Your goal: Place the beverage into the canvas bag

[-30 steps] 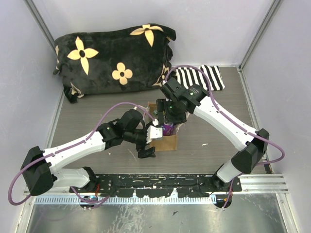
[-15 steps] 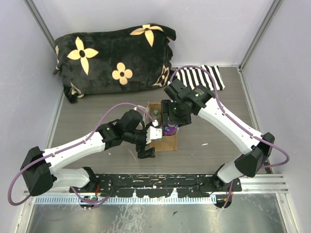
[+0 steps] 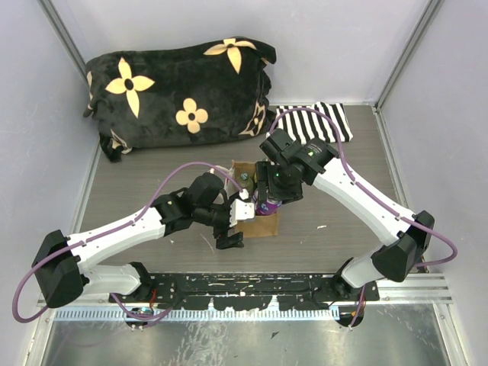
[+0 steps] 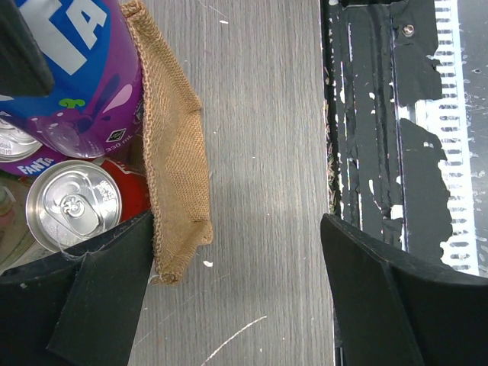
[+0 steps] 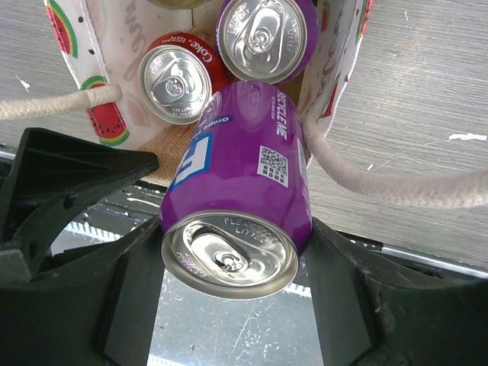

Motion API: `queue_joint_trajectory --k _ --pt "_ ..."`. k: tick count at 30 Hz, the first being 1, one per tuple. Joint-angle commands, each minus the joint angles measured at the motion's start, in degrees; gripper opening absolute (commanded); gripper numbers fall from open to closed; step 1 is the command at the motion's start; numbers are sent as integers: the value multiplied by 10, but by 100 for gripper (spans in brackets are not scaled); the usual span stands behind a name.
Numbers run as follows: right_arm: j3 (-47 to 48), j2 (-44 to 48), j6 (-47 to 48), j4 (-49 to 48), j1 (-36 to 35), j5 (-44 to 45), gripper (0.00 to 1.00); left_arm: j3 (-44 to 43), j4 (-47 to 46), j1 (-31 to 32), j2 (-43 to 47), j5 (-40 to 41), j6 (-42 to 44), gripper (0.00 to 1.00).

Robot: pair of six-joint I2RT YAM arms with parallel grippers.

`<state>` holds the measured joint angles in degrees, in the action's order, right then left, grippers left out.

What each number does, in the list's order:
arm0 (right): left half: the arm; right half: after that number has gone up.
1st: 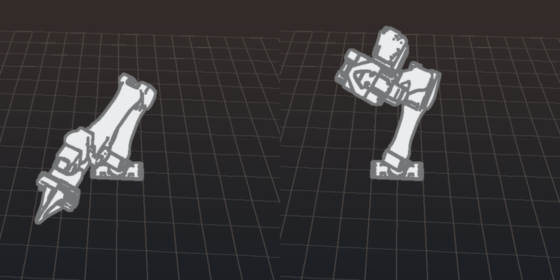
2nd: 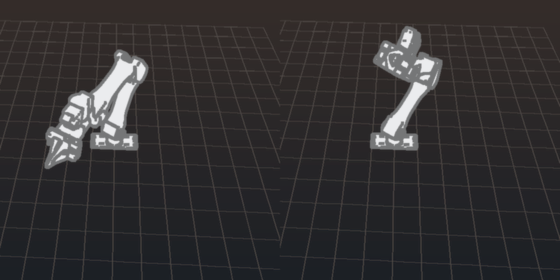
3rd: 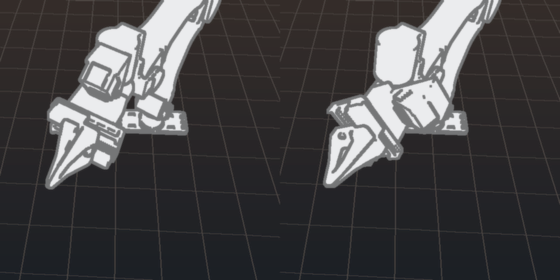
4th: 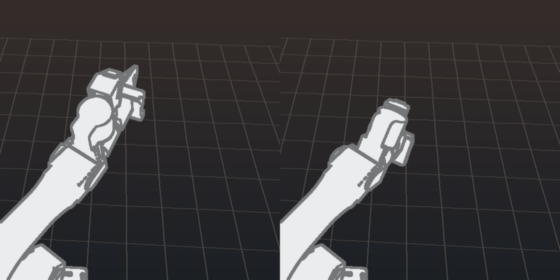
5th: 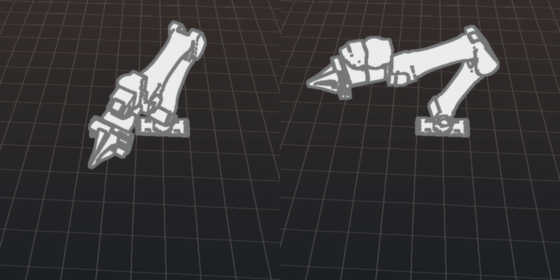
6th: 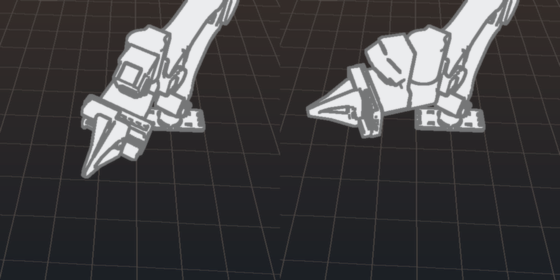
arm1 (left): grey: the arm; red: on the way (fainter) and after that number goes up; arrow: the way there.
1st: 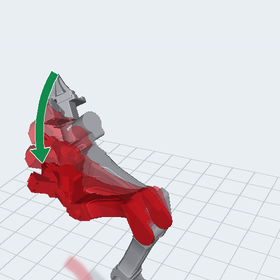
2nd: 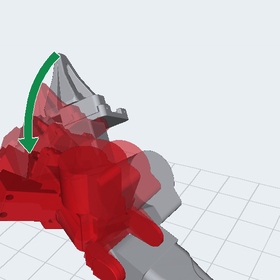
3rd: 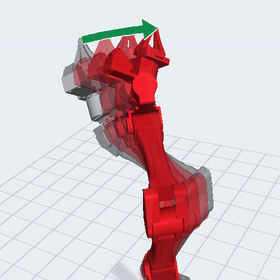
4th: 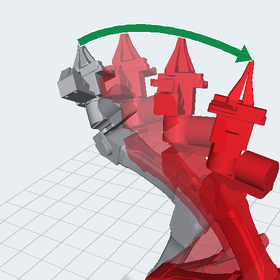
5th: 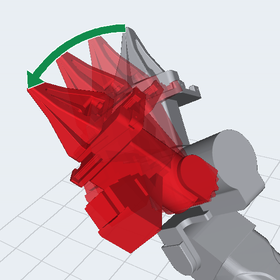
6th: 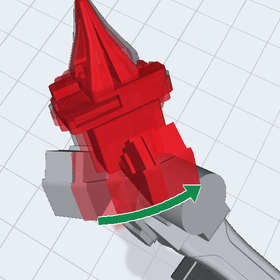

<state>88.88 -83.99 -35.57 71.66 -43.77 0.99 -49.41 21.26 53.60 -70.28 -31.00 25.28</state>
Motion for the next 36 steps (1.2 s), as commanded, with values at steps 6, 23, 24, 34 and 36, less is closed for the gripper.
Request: queue_joint_trajectory --k 6,23,24,34,36 --pt "-10 4 0 3 -2 11 1 11 17 7 3 -5 0 93" --pt "5 -60 14 0 -6 41 1 12 15 6 4 -4 2 93" --pt "5 -65 15 -1 -7 43 1 12 16 6 5 -4 2 93" --pt "12 -95 21 -9 -7 55 1 14 13 6 8 -3 1 93" --pt "17 -99 21 -8 -7 55 1 15 13 6 7 -3 1 93"
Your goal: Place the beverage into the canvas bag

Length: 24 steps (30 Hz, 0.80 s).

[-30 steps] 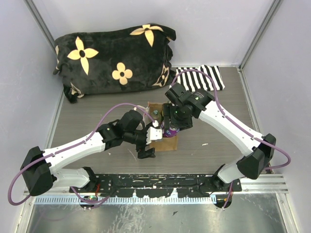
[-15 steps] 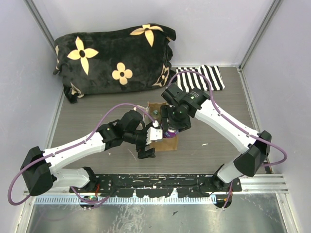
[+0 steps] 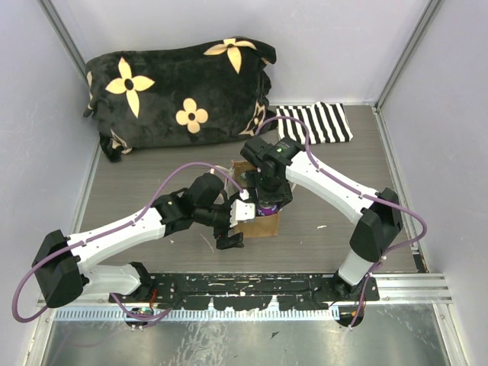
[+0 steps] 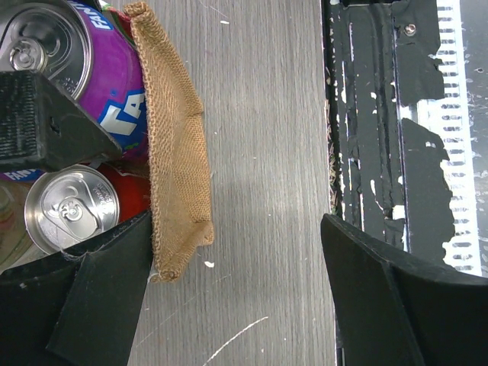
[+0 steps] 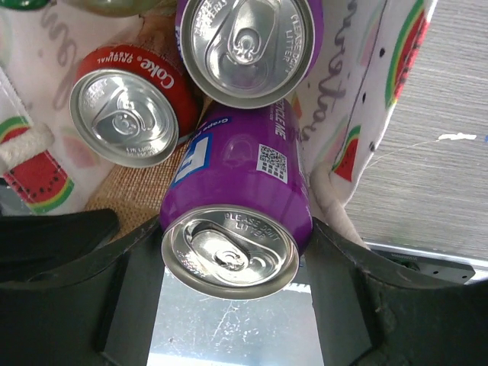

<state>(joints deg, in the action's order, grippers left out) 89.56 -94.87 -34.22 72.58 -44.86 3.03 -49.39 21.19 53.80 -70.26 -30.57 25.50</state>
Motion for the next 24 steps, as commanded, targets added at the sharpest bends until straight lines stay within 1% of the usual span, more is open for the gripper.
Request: queue_joint_trajectory --k 1,9,24 --pt "13 8 8 -17 4 35 1 15 14 5 7 -7 -2 93" --pt "18 -3 9 -19 4 43 1 15 7 4 5 -7 -3 93" --pt "-110 9 -11 -136 -2 44 1 20 8 5 8 -5 0 94"
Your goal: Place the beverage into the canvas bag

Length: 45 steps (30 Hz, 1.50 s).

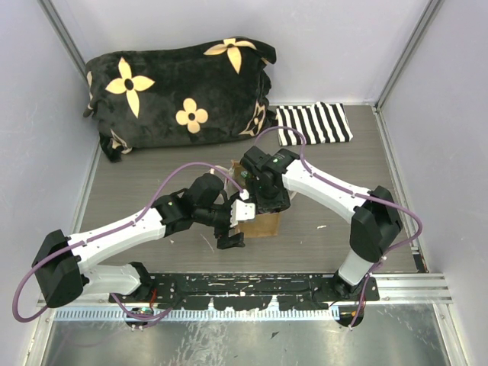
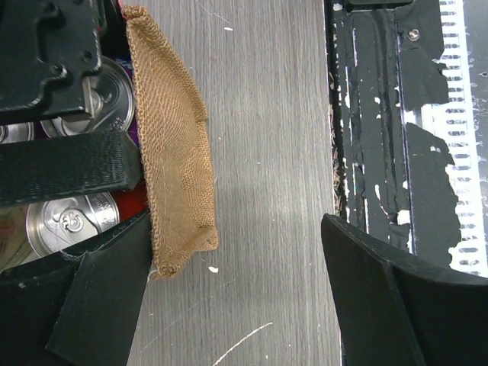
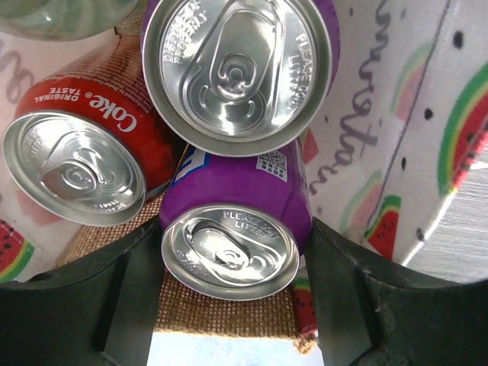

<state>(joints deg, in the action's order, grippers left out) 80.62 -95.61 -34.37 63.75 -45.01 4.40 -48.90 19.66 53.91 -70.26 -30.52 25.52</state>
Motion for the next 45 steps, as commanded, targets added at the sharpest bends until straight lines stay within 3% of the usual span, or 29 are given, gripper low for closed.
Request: queue_joint_trajectory --k 1,10,13,16,23,24,33,39,45 --pt "-27 15 -10 -53 -1 30 1 15 24 4 8 -5 0 94" --pt "-90 8 -13 -85 -3 20 1 14 26 3 10 -3 1 94" --pt "-95 14 -15 -83 -4 20 8 15 27 4 11 -2 1 94" --pt "-79 23 -15 -69 -5 26 32 13 28 3 12 -2 2 94" --pt "8 50 -14 -21 -4 53 68 -4 36 4 14 -2 1 95" --pt "23 52 -14 -14 -4 58 98 -8 37 3 16 -3 0 95" --pt "131 59 -19 13 -4 75 100 -60 40 4 25 1 -54 97" --pt "175 82 -22 -20 -5 108 100 -100 22 -17 27 74 -163 98" --pt "178 125 -16 -57 -2 164 100 -152 45 -32 26 141 -215 99"
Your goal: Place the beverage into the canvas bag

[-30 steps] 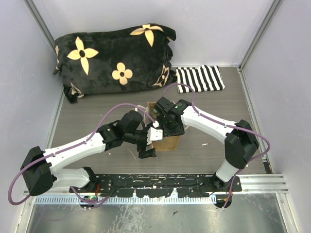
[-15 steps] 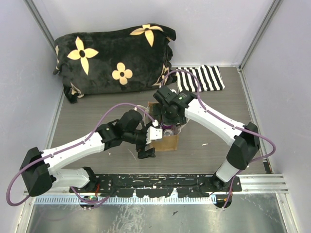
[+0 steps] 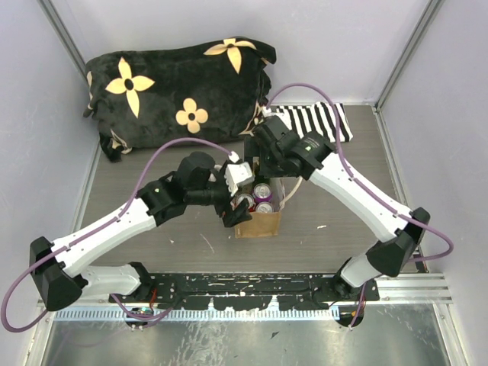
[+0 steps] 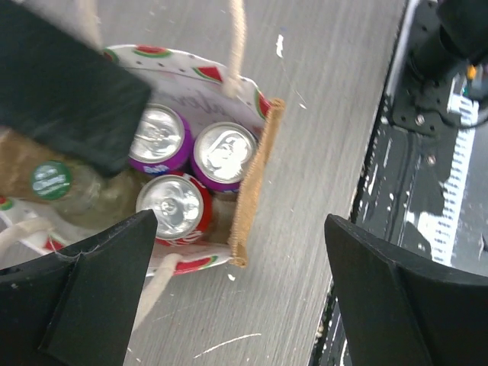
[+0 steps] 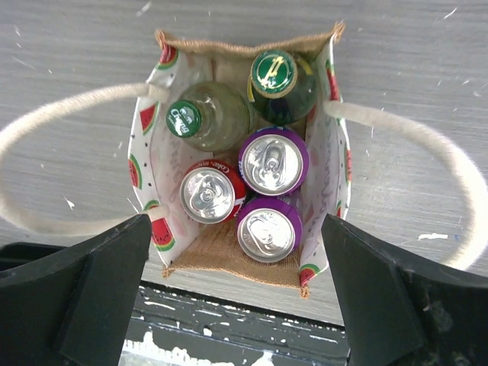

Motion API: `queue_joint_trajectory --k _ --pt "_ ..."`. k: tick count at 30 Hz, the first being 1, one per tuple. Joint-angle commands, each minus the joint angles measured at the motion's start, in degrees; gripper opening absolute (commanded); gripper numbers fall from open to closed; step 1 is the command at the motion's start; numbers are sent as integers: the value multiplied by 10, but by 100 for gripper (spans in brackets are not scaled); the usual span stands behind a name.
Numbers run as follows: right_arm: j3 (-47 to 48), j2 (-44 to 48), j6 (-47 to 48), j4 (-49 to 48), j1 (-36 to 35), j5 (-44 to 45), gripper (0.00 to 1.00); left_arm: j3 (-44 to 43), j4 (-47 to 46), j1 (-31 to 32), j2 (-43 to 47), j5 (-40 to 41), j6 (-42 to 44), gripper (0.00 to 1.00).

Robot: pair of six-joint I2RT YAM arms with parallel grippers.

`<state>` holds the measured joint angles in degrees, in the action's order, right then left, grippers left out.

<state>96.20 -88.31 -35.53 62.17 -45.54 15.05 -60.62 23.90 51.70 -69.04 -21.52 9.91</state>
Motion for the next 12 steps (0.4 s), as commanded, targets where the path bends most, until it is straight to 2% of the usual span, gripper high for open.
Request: queue_joint_trajectory --k 1,12 --pt "17 58 -3 -46 5 61 100 -33 -3 -11 18 61 -62 99" --pt "-31 83 -14 -79 16 60 100 -22 -12 -12 28 105 -62 100"
